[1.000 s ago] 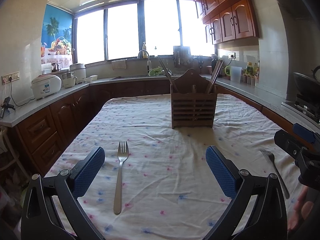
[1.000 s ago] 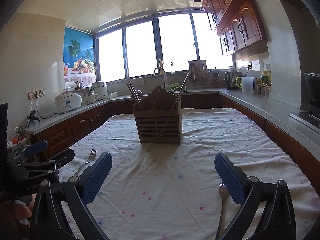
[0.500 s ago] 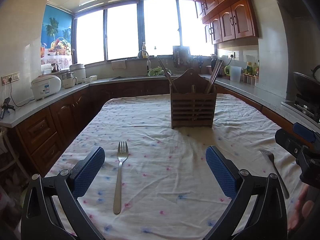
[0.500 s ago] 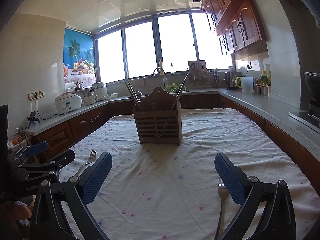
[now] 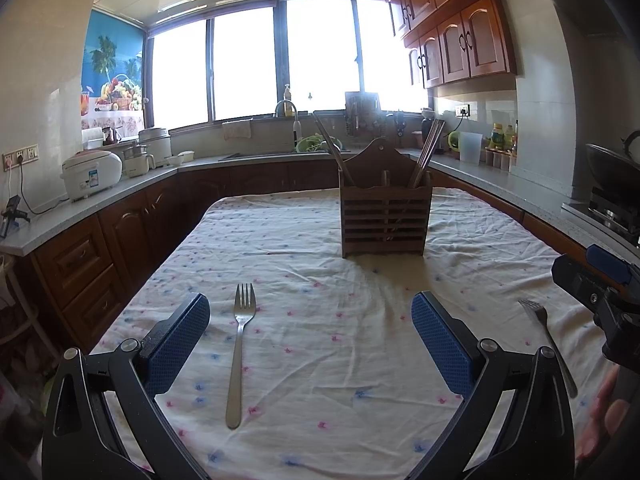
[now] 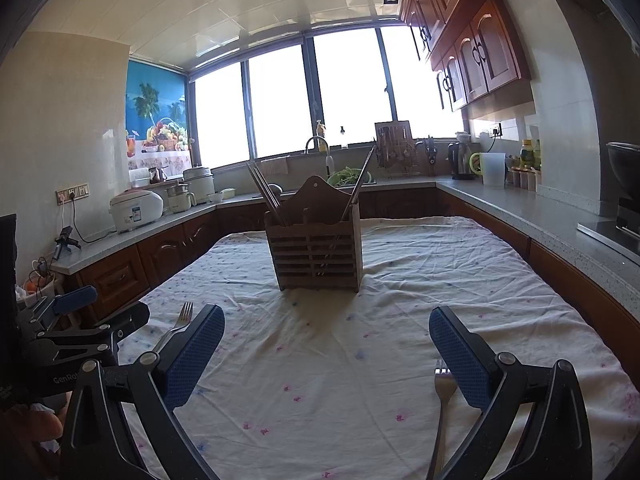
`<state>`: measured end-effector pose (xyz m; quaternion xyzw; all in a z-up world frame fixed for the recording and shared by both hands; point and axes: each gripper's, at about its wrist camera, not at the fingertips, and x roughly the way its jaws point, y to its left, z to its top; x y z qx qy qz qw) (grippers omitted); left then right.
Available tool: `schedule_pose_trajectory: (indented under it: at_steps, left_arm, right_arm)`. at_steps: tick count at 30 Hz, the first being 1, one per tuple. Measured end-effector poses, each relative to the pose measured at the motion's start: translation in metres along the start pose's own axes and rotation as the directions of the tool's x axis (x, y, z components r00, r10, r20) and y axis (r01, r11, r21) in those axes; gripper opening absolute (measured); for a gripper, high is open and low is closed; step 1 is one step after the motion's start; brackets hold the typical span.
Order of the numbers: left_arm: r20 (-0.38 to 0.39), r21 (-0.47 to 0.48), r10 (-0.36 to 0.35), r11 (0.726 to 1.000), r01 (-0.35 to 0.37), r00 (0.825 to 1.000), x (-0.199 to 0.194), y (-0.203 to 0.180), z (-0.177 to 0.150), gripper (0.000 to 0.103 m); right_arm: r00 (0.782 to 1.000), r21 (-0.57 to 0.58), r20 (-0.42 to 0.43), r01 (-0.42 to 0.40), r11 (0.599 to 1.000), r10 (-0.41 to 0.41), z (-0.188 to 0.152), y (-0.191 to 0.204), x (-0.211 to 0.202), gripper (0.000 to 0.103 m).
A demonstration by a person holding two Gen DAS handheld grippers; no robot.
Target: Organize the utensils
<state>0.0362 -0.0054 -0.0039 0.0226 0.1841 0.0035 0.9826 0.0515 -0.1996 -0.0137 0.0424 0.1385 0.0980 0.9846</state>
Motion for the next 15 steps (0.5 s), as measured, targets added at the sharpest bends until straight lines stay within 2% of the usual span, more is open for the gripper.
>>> schedule_pose_trajectory:
  at_steps: [15]
  left_arm:
    - [-0.021, -0.006, -0.02, 1.0, 0.02, 1.0, 0.0045, -0.0017, 0.0003, 0.103]
  right_arm:
    - [1.0, 0.013, -0.015, -0.004, 1.0, 0.004, 0.0006, -0.0001, 0.0033, 0.103]
